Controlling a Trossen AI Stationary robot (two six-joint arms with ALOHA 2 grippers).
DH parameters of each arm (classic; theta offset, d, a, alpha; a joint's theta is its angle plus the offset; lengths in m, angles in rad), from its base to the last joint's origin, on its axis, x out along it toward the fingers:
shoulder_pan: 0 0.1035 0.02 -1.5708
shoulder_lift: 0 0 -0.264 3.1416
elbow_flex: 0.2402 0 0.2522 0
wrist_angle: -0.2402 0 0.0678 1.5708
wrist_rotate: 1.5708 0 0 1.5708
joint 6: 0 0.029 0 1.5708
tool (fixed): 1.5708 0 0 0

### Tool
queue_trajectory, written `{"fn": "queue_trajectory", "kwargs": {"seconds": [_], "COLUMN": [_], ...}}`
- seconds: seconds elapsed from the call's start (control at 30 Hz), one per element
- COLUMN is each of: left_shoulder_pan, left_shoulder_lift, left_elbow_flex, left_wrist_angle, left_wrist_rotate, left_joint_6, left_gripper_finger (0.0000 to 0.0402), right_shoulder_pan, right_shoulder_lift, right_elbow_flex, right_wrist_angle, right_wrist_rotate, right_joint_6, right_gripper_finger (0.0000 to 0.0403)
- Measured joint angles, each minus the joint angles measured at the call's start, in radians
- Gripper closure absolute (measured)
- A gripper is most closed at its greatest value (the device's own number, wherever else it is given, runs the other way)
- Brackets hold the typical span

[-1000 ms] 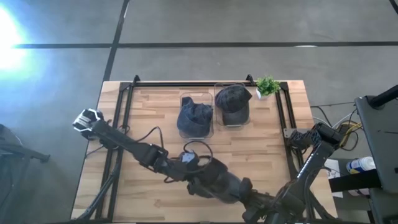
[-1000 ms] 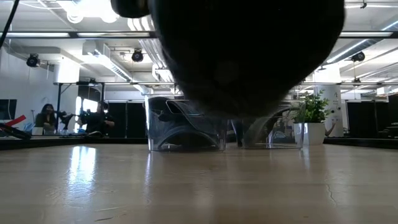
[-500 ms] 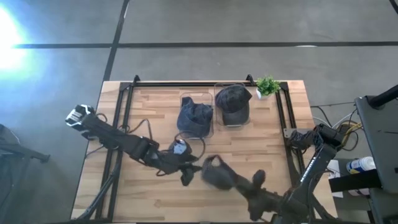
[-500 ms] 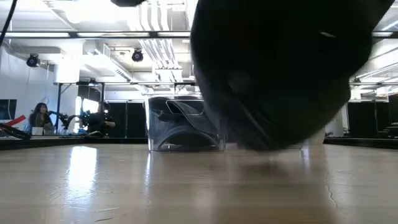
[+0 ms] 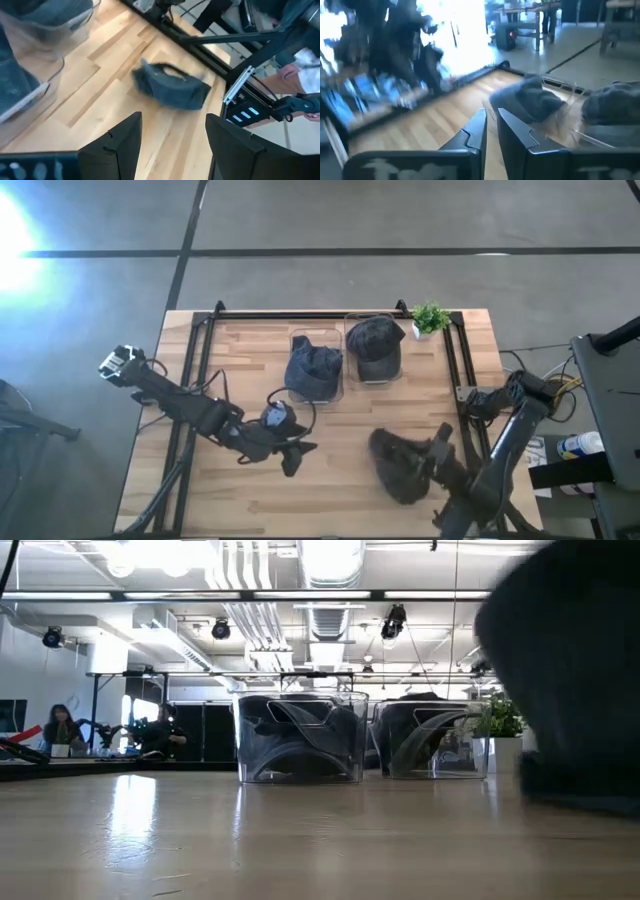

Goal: Pick & Place hat
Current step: Put the black cap into the right transparent bin

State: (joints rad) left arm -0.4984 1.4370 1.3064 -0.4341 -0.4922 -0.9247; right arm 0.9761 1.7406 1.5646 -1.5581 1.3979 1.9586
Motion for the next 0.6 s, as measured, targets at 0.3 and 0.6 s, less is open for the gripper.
{"fn": "queue_trajectory", "kwargs": {"seconds": [0.3,0.6], "left_shoulder_pan": [-0.018,0.044], "left_shoulder_lift": [0.029,0.126], "left_elbow_flex": [-0.072,-0.415], "left_wrist_angle": [-0.01,0.528], "left_wrist_rotate": [0.005,0.163], "left_joint_6": [-0.078,-0.061], "left_gripper_finger": [0.0188,0.0188], "right_shoulder_pan": [-0.051,-0.147], "right_shoulder_lift": [-0.149,-0.064], "right_elbow_flex": [-0.014,-0.034], "right_wrist_angle": [0.054,0.265], "right_wrist_rotate": [-0.624,-1.076], "right_joint_6": [-0.285,-0.482], "right_gripper_finger": [0.0386,0.0288]}}
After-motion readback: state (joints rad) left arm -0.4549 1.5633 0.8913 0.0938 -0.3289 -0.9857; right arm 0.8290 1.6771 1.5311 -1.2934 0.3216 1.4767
